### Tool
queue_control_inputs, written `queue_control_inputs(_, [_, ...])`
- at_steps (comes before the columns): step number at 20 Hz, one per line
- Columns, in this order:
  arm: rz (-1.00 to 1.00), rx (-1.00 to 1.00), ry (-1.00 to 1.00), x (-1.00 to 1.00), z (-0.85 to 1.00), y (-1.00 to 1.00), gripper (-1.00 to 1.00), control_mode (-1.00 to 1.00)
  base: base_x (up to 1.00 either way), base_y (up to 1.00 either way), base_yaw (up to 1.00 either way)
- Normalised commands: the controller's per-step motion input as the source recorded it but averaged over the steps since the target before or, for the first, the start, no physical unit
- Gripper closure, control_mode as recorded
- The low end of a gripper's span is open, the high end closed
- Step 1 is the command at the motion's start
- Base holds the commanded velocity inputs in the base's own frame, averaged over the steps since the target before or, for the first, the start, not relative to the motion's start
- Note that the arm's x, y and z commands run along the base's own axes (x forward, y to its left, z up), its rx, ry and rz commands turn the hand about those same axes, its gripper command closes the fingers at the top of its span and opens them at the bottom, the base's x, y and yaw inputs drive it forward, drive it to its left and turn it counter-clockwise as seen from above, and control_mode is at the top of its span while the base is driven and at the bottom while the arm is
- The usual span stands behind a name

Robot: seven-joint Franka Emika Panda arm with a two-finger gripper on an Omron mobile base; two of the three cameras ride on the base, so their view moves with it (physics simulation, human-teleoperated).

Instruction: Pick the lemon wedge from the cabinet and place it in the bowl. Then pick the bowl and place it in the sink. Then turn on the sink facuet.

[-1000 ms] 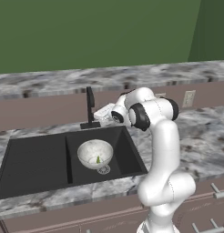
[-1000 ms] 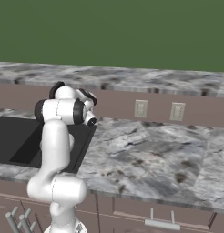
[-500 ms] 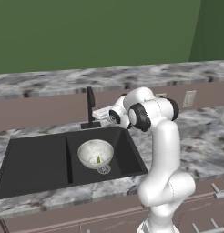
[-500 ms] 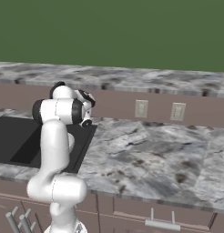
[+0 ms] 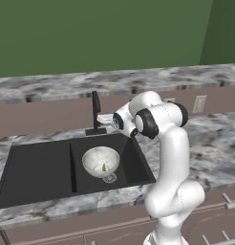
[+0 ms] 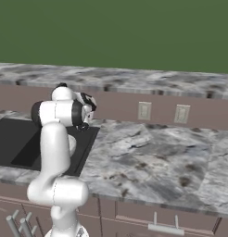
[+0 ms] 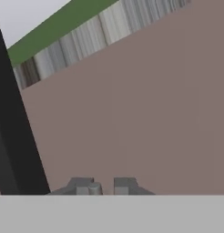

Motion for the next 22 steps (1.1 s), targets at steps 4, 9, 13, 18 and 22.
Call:
queue_control_inputs(4, [-0.13, 0.07, 0.06, 0.00, -0.06, -0.72, 1.00, -1.00, 0.00, 0.00, 0.00])
queue_control_inputs(9, [-0.10, 0.07, 0.07, 0.00, -0.15, -0.71, 1.00, -1.00, 0.00, 0.00, 0.00])
queue_control_inputs(13, [-0.07, 0.06, 0.05, 0.00, -0.19, -0.65, 1.00, -1.00, 0.00, 0.00, 0.00])
queue_control_inputs(18, [-0.04, 0.04, 0.04, 0.00, -0.17, -0.45, 1.00, -1.00, 0.00, 0.00, 0.00])
queue_control_inputs(22, [-0.01, 0.04, 0.02, 0.00, -0.15, -0.32, 1.00, -1.00, 0.00, 0.00, 0.00])
